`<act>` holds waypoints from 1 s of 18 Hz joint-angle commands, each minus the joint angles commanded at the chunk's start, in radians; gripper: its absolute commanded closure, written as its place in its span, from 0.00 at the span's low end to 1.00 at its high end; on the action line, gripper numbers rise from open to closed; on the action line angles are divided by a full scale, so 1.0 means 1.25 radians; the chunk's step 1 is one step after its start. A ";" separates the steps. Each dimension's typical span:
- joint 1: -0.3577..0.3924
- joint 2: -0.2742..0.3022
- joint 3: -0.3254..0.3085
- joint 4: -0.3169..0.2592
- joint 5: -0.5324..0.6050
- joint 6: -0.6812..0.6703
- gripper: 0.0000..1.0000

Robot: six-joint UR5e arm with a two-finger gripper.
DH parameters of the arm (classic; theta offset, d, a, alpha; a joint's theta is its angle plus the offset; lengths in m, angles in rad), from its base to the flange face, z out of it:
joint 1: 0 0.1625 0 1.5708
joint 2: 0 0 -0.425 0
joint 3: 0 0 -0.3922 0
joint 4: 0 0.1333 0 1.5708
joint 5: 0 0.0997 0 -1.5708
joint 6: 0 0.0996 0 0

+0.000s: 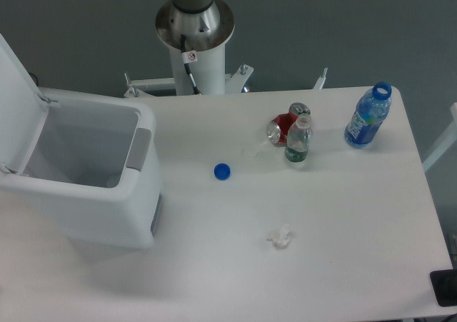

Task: Close the trash can

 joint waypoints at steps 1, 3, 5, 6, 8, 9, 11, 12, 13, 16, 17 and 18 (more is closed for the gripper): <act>0.002 0.000 0.000 0.000 0.000 0.000 0.00; 0.015 0.007 0.001 0.000 0.000 0.000 0.00; 0.025 0.016 0.000 0.000 0.001 0.001 0.00; 0.034 0.020 -0.001 0.000 0.001 0.001 0.00; 0.054 0.021 -0.001 0.001 0.001 0.002 0.00; 0.064 0.021 -0.001 0.001 0.002 0.002 0.00; 0.075 0.020 -0.005 0.001 0.004 0.002 0.00; 0.081 0.018 -0.011 0.002 0.004 0.005 0.00; 0.085 0.018 -0.015 0.002 0.004 0.009 0.00; 0.114 0.017 -0.015 0.002 0.004 0.009 0.00; 0.126 0.016 -0.015 0.001 0.004 0.010 0.00; 0.141 0.016 -0.017 0.000 0.013 0.012 0.00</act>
